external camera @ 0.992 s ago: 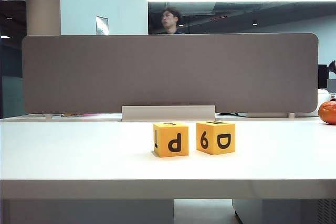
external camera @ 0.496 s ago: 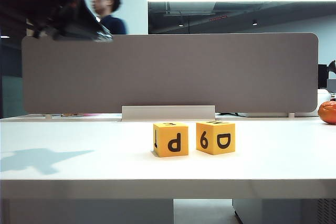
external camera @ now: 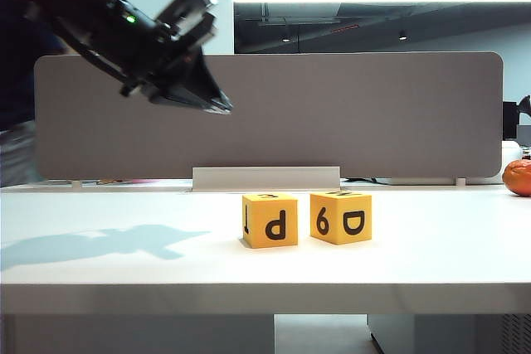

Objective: Stack one letter block on top of another letter block.

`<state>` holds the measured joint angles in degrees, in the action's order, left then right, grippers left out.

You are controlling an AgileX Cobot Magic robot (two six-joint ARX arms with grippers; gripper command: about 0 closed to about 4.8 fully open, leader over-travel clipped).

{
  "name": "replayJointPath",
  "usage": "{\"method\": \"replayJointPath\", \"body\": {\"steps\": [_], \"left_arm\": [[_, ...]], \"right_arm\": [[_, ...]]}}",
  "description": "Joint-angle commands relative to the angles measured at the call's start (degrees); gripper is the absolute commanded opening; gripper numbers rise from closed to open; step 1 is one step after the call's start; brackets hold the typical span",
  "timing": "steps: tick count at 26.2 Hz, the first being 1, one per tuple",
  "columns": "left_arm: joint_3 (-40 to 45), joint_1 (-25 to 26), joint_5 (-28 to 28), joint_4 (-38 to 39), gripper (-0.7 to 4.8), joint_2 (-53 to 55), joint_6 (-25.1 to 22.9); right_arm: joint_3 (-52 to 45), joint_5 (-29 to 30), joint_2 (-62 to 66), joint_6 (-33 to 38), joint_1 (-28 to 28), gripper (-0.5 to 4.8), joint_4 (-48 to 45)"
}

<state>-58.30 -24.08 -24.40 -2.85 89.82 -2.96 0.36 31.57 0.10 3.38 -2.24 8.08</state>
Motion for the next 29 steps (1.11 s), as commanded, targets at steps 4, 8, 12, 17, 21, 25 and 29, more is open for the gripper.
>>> {"method": "replayJointPath", "body": {"steps": [4, 8, 12, 17, 21, 25, 29], "left_arm": [[-8.44, -2.25, 1.66, 3.67, -0.05, 7.04, -1.57], [-14.53, -2.99, 1.68, 9.35, -0.05, 12.00, -2.78], [-19.41, -3.74, 1.97, 14.25, -0.05, 15.72, -5.53], [-22.29, -4.17, 2.75, 20.24, -0.05, 17.73, -8.04], [-22.23, -4.50, 2.78, 23.98, 0.66, 17.84, -13.94], [-22.23, -4.83, 2.54, 26.01, 2.52, 17.84, -16.13], [-22.21, -5.68, 2.51, 27.67, 4.55, 17.86, -17.27]], "right_arm": [[-0.15, 0.04, -0.11, 0.00, 0.02, -0.05, -0.59], [-0.15, -0.17, -0.09, 0.00, 0.02, -0.05, -0.59], [-0.15, -0.15, -0.09, 0.00, 0.02, -0.05, -0.59], [-0.15, -0.13, -0.11, 0.00, 0.02, -0.05, -0.59], [-0.15, -0.13, -0.11, 0.00, 0.04, -0.05, -0.59], [-0.15, -0.13, -0.11, 0.00, 0.04, -0.05, -0.59], [-0.15, -0.09, -0.11, 0.02, 0.04, -0.05, -0.59]]}}
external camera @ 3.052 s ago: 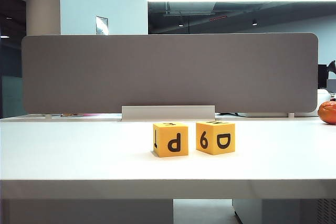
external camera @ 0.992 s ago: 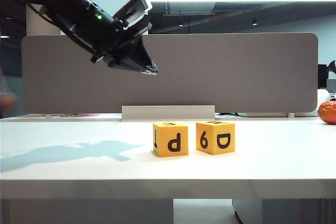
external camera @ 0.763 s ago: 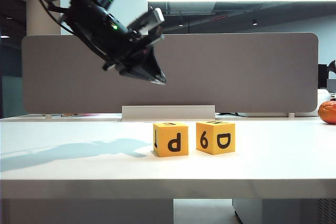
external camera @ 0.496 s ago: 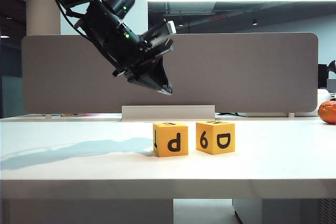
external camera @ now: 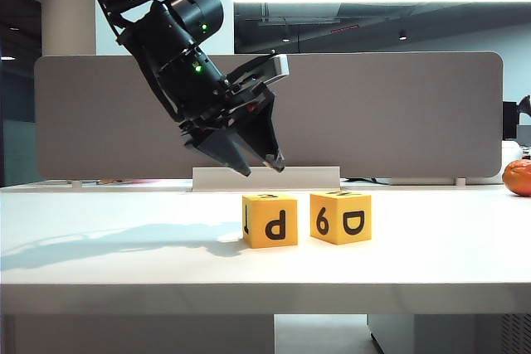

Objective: Stack one letter block on top of another letter block.

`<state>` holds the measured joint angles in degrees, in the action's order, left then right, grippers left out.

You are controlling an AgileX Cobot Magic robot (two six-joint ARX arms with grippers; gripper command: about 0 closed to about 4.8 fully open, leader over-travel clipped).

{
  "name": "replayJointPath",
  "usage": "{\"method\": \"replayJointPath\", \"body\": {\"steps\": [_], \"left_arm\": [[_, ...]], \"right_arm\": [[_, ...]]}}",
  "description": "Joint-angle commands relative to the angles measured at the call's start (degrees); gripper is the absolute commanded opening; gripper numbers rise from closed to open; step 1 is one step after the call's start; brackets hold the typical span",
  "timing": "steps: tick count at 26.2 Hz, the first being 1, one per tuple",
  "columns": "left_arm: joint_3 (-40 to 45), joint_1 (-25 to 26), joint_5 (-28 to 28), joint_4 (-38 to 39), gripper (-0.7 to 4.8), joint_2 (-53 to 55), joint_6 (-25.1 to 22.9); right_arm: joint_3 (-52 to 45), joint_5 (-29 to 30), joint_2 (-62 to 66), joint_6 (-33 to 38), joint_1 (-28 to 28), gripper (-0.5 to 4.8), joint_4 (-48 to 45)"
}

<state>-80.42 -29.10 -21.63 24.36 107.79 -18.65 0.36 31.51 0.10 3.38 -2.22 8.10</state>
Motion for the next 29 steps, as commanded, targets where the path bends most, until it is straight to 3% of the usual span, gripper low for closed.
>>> {"method": "replayJointPath", "body": {"steps": [1, 8, 13, 17, 19, 21, 23, 29], "left_arm": [[-0.09, -0.85, -0.42, 0.52, 4.70, -0.11, -2.45], [-0.09, -3.87, 1.53, 2.16, 4.71, 2.56, -7.63], [-0.09, -5.25, 6.34, 1.90, 4.70, 4.76, -7.91], [-0.09, -5.46, 6.40, 1.70, 4.62, 5.22, -7.89], [-0.09, -5.46, 6.40, 1.73, 4.21, 5.22, -7.89], [-0.09, -5.46, 6.40, 1.75, 3.31, 5.22, -7.89], [-0.09, -5.46, 6.40, 1.79, 2.77, 5.22, -7.87], [-0.68, -5.49, 6.43, 3.08, 2.71, 5.09, -7.23]], "right_arm": [[-0.15, -0.02, -0.11, 0.04, 0.02, -0.05, -0.61], [-0.15, 0.17, -0.11, 0.04, 0.04, -0.05, -0.61], [-0.15, 0.39, -0.11, 0.04, 0.04, -0.05, -0.59], [-0.15, 0.37, -0.09, 0.04, 0.04, -0.05, -0.59], [-0.15, 0.37, -0.11, 0.04, 0.04, -0.05, -0.59], [-0.15, 0.35, -0.11, 0.04, 0.04, -0.05, -0.59], [-0.15, 0.33, -0.11, 0.04, 0.04, -0.05, -0.59], [-0.15, 0.13, -0.11, 0.02, 0.04, -0.05, -0.59]]}}
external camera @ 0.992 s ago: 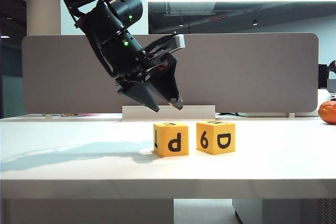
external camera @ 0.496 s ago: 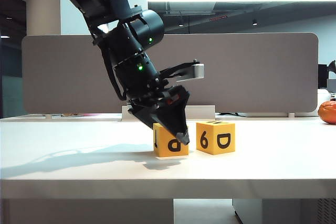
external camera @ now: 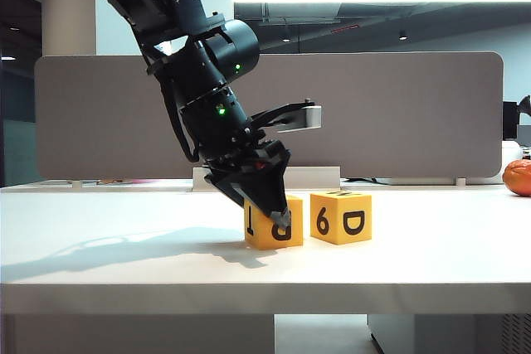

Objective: Stack one letter block on top of another letter block.

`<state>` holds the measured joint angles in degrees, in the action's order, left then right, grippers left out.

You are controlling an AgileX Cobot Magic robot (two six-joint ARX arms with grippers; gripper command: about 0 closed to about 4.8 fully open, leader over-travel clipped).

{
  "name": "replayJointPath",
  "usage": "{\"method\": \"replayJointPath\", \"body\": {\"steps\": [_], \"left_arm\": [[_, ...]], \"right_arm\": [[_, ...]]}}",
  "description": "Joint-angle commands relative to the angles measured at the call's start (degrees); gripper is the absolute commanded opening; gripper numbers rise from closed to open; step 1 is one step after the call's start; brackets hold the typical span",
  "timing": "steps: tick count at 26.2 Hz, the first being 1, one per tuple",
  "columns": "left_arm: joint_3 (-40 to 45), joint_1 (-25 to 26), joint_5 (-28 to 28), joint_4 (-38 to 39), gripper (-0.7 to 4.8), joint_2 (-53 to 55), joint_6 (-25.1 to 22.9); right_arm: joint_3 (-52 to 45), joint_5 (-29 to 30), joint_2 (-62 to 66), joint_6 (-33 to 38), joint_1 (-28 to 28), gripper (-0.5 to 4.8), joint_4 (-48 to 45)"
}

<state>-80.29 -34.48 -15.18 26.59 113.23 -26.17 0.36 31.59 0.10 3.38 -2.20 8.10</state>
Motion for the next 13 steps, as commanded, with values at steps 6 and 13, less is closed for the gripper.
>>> {"method": "replayJointPath", "body": {"steps": [6, 13], "left_arm": [[-6.10, -0.11, 0.22, 8.39, 2.71, -1.09, 0.26], [-15.76, -0.44, 0.11, 14.05, 2.71, -1.07, 6.14]], "right_arm": [[-0.15, 0.07, -0.11, 0.02, 0.02, -0.05, -0.59], [-0.15, 0.07, -0.11, 0.02, 0.00, -0.05, -0.59]]}}
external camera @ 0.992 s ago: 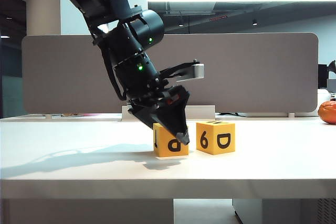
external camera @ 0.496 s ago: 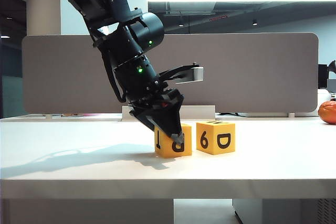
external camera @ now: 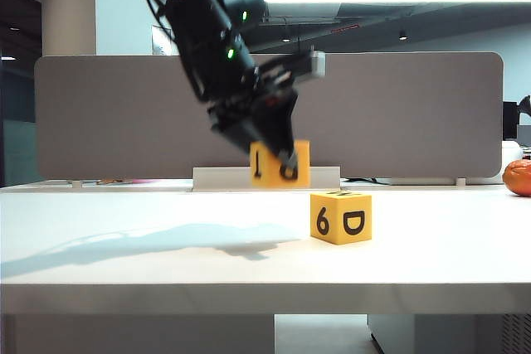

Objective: Stack one letter block on top of another letter block.

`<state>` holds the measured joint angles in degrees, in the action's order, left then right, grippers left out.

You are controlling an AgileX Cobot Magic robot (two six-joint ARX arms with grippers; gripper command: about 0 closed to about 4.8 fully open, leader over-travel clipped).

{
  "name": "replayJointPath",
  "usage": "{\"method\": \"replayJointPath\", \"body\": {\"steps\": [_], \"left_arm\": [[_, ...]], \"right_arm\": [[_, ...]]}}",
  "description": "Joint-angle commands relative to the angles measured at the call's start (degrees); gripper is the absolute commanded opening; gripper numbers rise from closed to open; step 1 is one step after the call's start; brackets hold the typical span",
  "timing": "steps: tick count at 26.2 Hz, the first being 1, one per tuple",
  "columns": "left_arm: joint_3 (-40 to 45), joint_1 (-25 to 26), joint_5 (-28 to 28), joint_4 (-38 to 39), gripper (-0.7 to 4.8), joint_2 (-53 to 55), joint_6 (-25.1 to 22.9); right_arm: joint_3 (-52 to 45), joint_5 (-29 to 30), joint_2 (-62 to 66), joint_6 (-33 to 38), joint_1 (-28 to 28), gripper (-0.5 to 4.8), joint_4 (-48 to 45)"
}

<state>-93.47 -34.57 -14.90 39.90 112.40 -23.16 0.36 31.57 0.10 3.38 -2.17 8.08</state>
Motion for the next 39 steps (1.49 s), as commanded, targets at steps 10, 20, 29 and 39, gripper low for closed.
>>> {"method": "replayJointPath", "body": {"steps": [10, 20, 29, 39], "left_arm": [[-4.96, -5.03, 0.85, -6.54, 2.70, 0.28, 5.16], [-4.90, -7.39, 6.12, -10.05, 2.70, 4.28, 6.80], [-4.90, -7.48, 5.68, -9.86, 2.71, 5.49, 7.58], [-4.90, -7.48, 5.66, -9.09, 2.73, 5.88, 9.05]], "right_arm": [[-0.15, 0.09, -0.11, 0.02, -0.02, -0.06, -0.59], [-0.15, 0.13, -0.09, 0.04, -0.02, -0.05, -0.57], [-0.15, 0.13, -0.11, 0.04, -0.02, -0.05, -0.59], [-0.15, 0.11, -0.09, 0.04, -0.02, -0.05, -0.57]]}}
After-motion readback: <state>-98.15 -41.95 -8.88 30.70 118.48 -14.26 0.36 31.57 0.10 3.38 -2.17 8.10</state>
